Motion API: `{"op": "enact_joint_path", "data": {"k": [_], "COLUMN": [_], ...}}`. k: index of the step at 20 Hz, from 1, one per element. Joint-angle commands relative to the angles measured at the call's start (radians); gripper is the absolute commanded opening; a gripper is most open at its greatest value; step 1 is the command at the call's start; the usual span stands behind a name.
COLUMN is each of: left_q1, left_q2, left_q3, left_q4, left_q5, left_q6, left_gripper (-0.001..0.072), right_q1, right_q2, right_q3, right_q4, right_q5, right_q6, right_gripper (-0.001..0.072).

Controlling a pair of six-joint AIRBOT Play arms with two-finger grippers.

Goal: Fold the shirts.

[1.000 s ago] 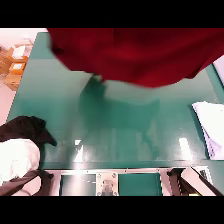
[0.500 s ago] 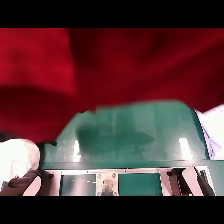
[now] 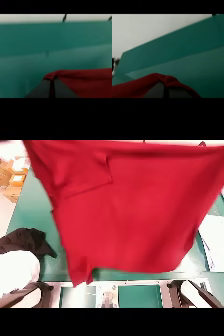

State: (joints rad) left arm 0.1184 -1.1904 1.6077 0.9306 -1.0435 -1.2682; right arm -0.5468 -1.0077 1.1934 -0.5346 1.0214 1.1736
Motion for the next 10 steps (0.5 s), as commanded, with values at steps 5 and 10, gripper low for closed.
{"op": "enact_joint_path", "data": {"k": [5, 10], "left_q1": [0.001, 0.001], "left_q2": [-0.533, -0.606], "left_q3": [-0.062, -0.061], "left_q4": [-0.179, -0.201], "left_q5": [0.229, 0.343], "left_q6": [0.077, 0.1], "left_gripper": [0.0026, 0.0026], "right_q1": [0.133, 0.133], "right_q2": [-0.69, -0.962], "right_q3": [0.091, 0.475], "right_q4": [-0.005, -0.01], "right_q5": [-0.116, 0.054], "right_q6": [0.001, 0.107], "right_gripper": [0.0015, 0.0015]}}
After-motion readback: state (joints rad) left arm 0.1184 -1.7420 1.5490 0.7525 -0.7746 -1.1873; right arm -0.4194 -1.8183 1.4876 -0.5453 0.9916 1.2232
